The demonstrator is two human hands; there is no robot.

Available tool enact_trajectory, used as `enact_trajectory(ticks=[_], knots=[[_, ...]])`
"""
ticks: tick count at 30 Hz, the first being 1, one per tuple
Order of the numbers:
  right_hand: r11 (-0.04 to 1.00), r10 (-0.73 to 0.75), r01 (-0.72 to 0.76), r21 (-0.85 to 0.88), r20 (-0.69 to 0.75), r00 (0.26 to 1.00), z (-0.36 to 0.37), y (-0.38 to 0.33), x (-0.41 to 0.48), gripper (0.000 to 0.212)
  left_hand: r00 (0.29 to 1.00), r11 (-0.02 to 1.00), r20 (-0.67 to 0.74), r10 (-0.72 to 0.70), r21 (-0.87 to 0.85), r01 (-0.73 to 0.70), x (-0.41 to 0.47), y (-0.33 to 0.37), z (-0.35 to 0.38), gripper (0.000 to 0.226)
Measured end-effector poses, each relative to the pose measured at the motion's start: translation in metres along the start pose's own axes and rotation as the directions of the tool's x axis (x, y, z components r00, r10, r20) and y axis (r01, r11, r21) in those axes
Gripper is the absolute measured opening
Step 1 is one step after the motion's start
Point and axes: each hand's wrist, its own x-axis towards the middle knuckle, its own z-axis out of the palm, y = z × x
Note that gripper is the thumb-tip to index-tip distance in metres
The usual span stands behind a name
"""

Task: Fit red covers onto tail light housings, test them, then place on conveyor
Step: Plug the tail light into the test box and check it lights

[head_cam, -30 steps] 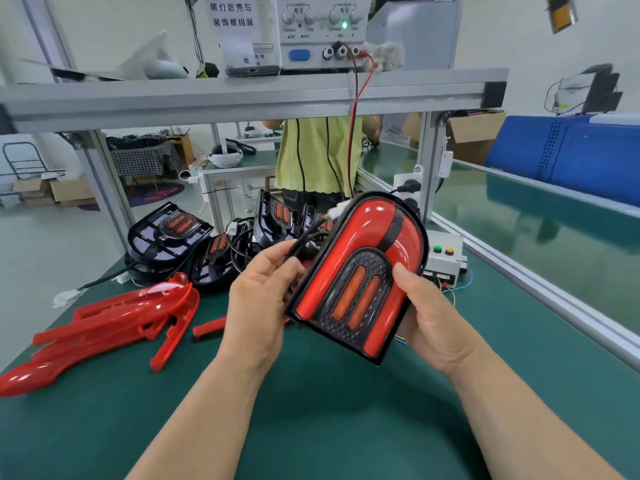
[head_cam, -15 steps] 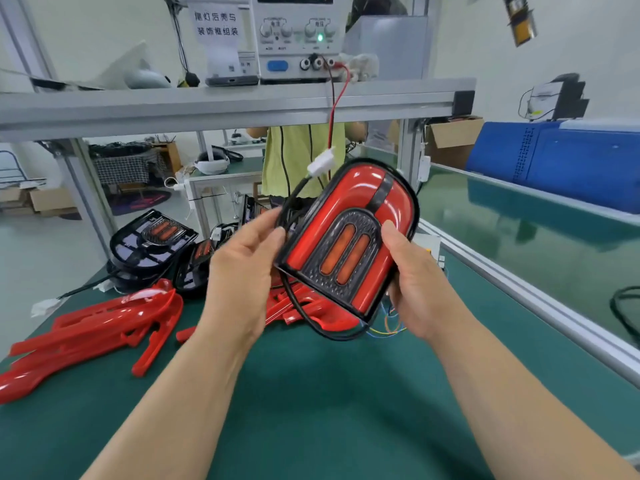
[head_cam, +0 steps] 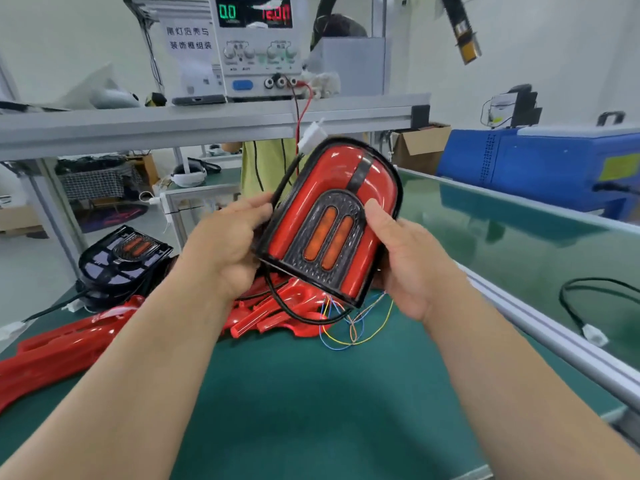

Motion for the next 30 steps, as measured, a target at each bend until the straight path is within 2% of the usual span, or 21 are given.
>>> enact_trajectory(ticks=[2, 4, 10, 17, 23, 30], knots=[[0.999, -0.039, 0.041, 0.015, -0.1, 0.994, -0.002, -0.001, -0.002, 0.032, 0.996, 0.986, 0.024, -0.084, -0.14, 0.086, -0.004, -0.001, 0.017, 0.026], [0.996, -0.058, 0.07, 0.051, -0.204, 0.977, -0.008, -0.004, -0.004, 0.033, 0.987, 0.966, 0.085, -0.138, -0.21, 0.153, -0.009, -0.005, 0.037, 0.022], [0.998, -0.048, 0.056, 0.003, -0.482, 0.875, -0.053, -0.039, -0.026, 0.05, 0.982, 1.0, 0.19, -0.02, -0.019, 0.024, -0.017, -0.032, 0.1, 0.033], [0.995, -0.094, 0.087, -0.044, -0.661, 0.744, -0.122, -0.078, -0.076, 0.043, 0.931, 0.999, 0.366, 0.003, 0.042, -0.02, -0.03, -0.054, 0.19, 0.035], [0.987, -0.104, 0.159, -0.007, -0.787, 0.608, -0.184, -0.108, -0.116, 0.024, 0.902, 0.998, 0.426, -0.064, 0.014, 0.064, -0.045, -0.088, 0.272, 0.037], [0.99, -0.113, 0.129, -0.061, -0.89, 0.442, -0.256, -0.117, -0.137, 0.024, 0.852, 0.975, 0.478, -0.212, 0.04, 0.22, -0.06, -0.126, 0.349, 0.019]])
